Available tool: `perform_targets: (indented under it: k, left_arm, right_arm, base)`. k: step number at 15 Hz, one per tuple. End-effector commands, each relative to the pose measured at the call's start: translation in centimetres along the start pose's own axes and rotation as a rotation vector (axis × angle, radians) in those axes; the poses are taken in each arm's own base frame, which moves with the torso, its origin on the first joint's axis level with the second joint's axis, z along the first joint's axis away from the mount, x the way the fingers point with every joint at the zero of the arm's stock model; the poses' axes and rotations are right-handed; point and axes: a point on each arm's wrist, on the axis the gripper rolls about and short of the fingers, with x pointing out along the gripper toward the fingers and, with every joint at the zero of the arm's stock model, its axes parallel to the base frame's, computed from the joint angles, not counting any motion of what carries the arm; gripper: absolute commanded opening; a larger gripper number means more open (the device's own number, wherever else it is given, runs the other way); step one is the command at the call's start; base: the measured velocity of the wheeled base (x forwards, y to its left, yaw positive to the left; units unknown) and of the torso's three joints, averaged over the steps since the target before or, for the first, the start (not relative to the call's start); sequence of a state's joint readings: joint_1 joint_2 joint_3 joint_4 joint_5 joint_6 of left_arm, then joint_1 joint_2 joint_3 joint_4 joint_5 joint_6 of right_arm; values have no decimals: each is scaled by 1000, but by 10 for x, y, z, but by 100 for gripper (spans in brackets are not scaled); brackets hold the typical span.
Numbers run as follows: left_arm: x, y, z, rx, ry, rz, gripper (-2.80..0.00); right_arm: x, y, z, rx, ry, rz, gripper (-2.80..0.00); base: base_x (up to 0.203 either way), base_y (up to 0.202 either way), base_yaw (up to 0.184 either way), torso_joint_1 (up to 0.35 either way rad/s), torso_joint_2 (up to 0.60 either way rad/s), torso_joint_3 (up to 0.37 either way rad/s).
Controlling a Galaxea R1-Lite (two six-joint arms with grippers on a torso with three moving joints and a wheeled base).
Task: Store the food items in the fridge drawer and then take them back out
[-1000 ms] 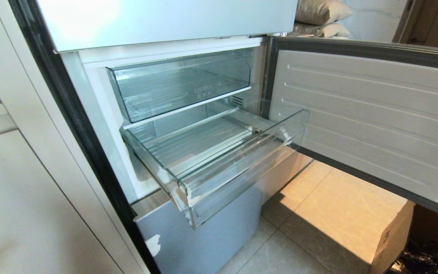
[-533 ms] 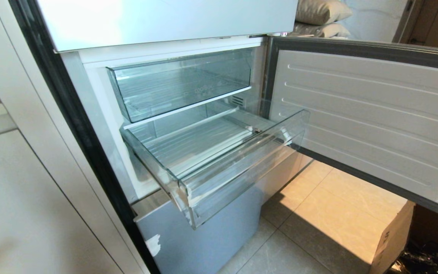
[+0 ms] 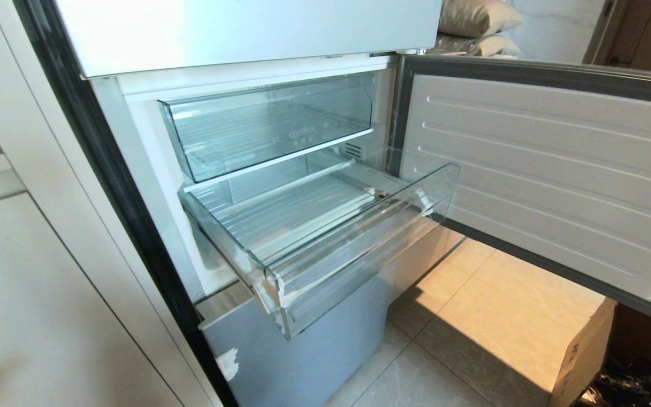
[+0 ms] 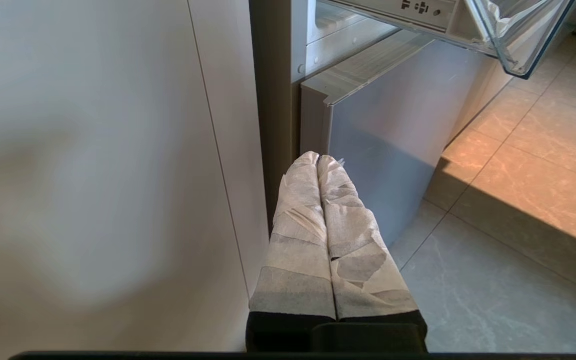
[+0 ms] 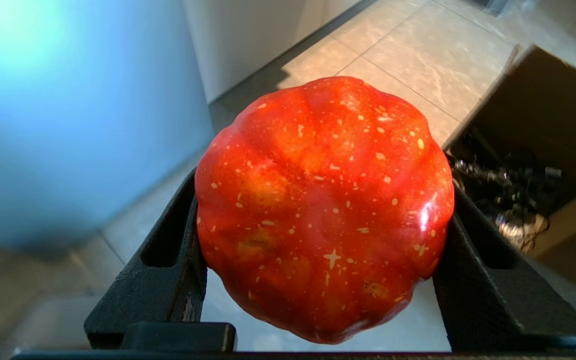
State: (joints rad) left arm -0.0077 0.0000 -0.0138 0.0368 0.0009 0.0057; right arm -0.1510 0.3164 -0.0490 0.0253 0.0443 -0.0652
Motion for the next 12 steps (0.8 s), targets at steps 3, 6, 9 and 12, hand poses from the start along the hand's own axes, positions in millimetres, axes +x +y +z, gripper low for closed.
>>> perform_targets:
  k: [3,6,9,12]
  left_arm:
    - [0,0,0,0,0,0,-280]
    - [0,0,0,0,0,0,-280]
    - [0,0,0,-1,1,0,-280]
    - [0,0,0,-3,0,1,-280]
  right_arm:
    - [0,1,-12,-86,-13,79,-280]
    - [-3,0,-13,-101,-64,178,-280]
    - [-16,-1,-19,-62,-247,144,-280]
    - [-19,-2,-21,0,-296,102,-280]
  base:
    - [0,0,0,0,0,0]
    - [0,0,0,0,0,0]
    - [0,0,0,0,0,0]
    - [0,0,0,0,0,0]
